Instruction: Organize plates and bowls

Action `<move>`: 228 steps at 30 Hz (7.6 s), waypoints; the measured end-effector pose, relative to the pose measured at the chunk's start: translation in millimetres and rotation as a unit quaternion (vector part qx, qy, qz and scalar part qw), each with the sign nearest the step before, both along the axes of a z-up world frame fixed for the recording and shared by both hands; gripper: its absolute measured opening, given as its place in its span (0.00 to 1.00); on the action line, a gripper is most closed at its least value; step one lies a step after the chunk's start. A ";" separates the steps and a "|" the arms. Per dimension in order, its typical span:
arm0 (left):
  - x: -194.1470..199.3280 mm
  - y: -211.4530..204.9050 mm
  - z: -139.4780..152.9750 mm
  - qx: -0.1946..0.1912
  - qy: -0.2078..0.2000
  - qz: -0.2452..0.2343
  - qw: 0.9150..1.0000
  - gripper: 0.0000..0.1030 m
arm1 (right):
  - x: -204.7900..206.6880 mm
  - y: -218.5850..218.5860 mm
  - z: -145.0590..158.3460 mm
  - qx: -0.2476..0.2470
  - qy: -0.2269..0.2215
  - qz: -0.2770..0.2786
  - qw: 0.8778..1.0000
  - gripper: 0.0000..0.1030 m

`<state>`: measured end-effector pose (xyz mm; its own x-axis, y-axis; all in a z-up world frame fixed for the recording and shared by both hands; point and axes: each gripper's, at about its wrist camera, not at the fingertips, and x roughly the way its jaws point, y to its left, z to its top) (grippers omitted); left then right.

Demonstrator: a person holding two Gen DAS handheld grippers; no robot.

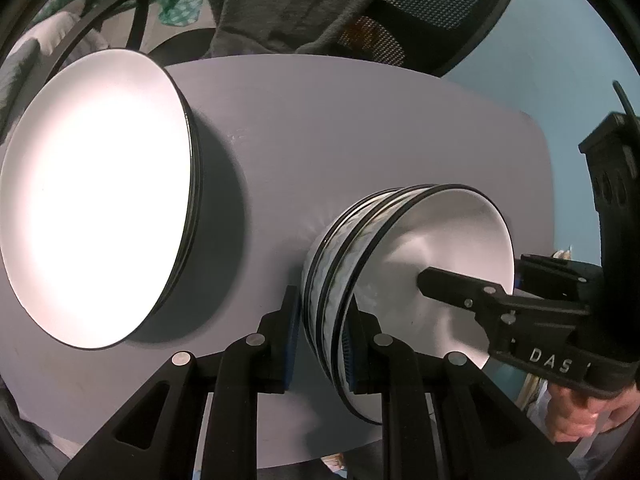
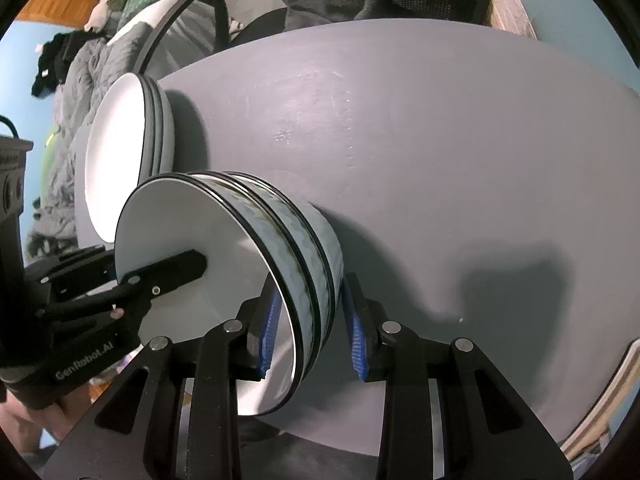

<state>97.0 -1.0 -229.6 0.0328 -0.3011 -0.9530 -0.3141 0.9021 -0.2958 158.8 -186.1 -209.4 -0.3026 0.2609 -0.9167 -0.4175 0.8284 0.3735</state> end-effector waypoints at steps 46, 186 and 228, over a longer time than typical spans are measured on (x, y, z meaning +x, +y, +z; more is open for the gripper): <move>-34.6 32.7 13.5 0.003 -0.010 0.024 1.000 0.18 | -22.3 22.7 11.1 0.009 0.007 -0.001 1.000 0.16; -20.8 173.8 12.1 0.031 0.014 0.135 0.990 0.17 | 21.2 210.4 14.9 0.000 -0.024 0.094 0.995 0.17; -110.9 150.9 229.3 0.129 -0.238 0.162 0.949 0.75 | -18.5 161.0 217.1 0.033 -0.292 0.035 0.955 0.67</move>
<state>-13.9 149.8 -0.3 0.5286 0.0393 -0.8480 -0.4731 0.8430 -0.2558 140.3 -25.1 7.7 0.2368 0.3224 -0.9165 -0.6248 0.7730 0.1104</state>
